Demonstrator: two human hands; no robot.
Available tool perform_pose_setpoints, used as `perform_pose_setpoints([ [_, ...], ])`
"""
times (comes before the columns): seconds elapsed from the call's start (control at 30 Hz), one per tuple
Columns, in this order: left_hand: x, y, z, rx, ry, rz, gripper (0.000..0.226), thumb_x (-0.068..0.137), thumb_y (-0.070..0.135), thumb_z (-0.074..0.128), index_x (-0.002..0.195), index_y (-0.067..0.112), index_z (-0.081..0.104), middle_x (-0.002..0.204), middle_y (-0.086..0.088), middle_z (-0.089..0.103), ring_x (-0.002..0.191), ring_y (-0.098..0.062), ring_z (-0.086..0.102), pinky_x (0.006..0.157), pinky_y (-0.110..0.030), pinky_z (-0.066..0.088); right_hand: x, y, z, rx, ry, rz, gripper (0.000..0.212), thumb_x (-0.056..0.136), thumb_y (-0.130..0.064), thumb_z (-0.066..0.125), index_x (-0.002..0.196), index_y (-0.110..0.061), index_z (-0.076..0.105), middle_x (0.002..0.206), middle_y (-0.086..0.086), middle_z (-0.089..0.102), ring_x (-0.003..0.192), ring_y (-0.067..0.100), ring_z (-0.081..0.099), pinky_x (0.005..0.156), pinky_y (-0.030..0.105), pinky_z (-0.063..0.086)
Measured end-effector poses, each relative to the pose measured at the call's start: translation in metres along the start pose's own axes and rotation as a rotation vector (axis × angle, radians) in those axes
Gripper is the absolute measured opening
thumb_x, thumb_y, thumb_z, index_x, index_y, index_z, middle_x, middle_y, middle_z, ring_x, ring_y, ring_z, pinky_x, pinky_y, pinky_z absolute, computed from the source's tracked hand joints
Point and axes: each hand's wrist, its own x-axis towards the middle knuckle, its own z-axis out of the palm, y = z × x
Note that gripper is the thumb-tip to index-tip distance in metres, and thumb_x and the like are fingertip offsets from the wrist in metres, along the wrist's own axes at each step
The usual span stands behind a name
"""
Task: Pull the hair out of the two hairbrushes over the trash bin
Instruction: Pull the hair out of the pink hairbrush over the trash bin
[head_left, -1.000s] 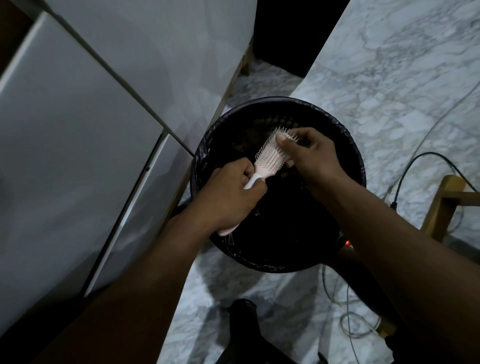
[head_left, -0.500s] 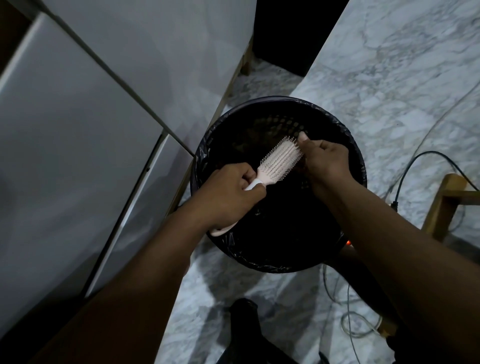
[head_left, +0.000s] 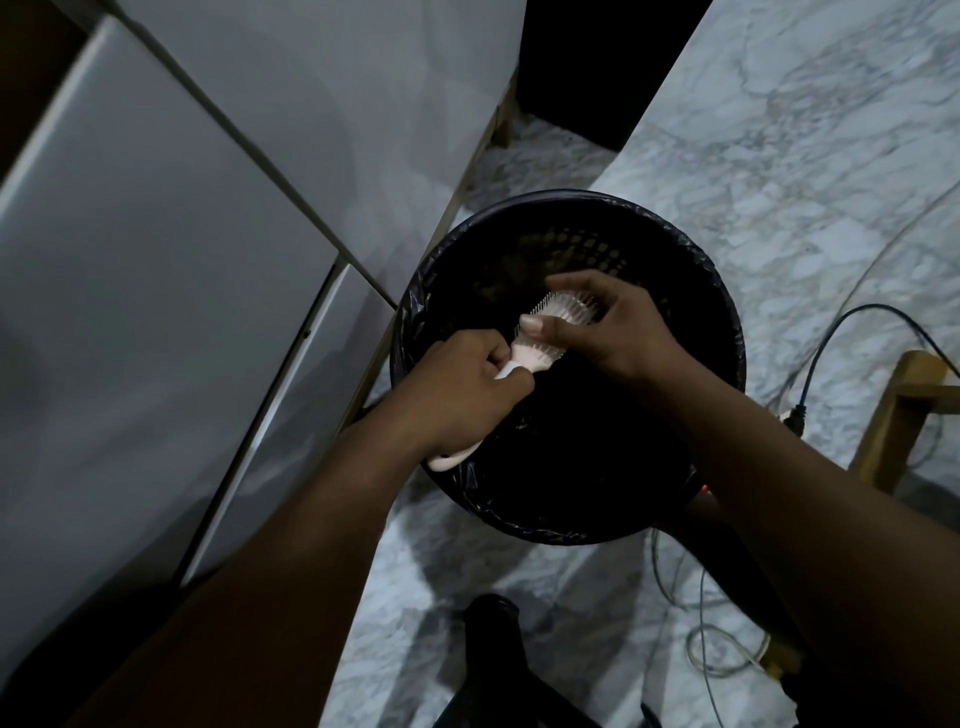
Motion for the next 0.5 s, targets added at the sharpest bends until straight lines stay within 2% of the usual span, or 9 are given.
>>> perform_pose_setpoints([
  [0.07, 0.000, -0.001, 0.001, -0.018, -0.003, 0.001, 0.024, 0.088, 0.035, 0.062, 0.089, 0.011, 0.061, 0.069, -0.011, 0.067, 0.056, -0.014, 0.055, 0.060, -0.032, 0.045, 0.002, 0.005, -0.002, -0.018, 0.056, -0.009, 0.052, 0.064, -0.036, 0.091, 0.110, -0.019, 0.075, 0.107, -0.003, 0.073, 0.091, -0.002, 0.065, 0.078, 0.009, 0.050],
  [0.13, 0.000, 0.000, 0.001, -0.020, -0.004, 0.006, 0.023, 0.088, 0.033, 0.062, 0.088, 0.010, 0.062, 0.064, -0.004, 0.064, 0.054, -0.013, 0.054, 0.059, -0.030, 0.044, 0.002, 0.009, -0.002, -0.030, 0.106, -0.005, 0.047, 0.062, -0.044, 0.092, 0.101, -0.023, 0.076, 0.103, -0.003, 0.075, 0.092, 0.003, 0.069, 0.082, 0.018, 0.053],
  [0.23, 0.000, 0.000, 0.001, -0.012, -0.010, 0.005, 0.022, 0.088, 0.032, 0.063, 0.089, 0.010, 0.064, 0.065, -0.005, 0.066, 0.053, -0.011, 0.055, 0.058, -0.028, 0.044, 0.004, 0.015, 0.000, 0.026, 0.167, 0.003, 0.037, 0.065, -0.041, 0.091, 0.092, -0.019, 0.078, 0.089, 0.003, 0.077, 0.081, 0.012, 0.072, 0.078, 0.032, 0.058],
  [0.3, 0.000, 0.001, 0.002, -0.016, -0.025, 0.007, 0.023, 0.088, 0.032, 0.064, 0.090, 0.010, 0.065, 0.066, -0.008, 0.067, 0.051, -0.010, 0.054, 0.058, -0.028, 0.044, 0.007, 0.019, 0.002, 0.057, 0.212, 0.000, 0.025, 0.072, -0.033, 0.088, 0.086, -0.015, 0.077, 0.083, 0.007, 0.077, 0.075, 0.013, 0.070, 0.074, 0.034, 0.058],
  [0.37, 0.000, 0.004, 0.002, -0.026, -0.041, 0.012, 0.022, 0.089, 0.031, 0.064, 0.090, 0.009, 0.066, 0.061, -0.002, 0.065, 0.045, -0.006, 0.052, 0.054, -0.025, 0.043, 0.010, 0.022, 0.002, 0.057, 0.275, 0.009, 0.018, 0.078, -0.032, 0.083, 0.079, -0.016, 0.076, 0.079, 0.006, 0.076, 0.073, 0.014, 0.070, 0.074, 0.038, 0.059],
  [0.5, -0.003, 0.009, 0.000, -0.040, -0.104, 0.009, 0.018, 0.094, 0.028, 0.063, 0.092, 0.010, 0.067, 0.058, 0.003, 0.065, 0.034, 0.003, 0.050, 0.043, -0.020, 0.038, 0.017, 0.030, 0.001, 0.019, 0.423, 0.129, 0.024, 0.087, -0.039, 0.070, 0.069, -0.025, 0.061, 0.074, -0.003, 0.069, 0.077, 0.017, 0.067, 0.079, 0.042, 0.056],
])
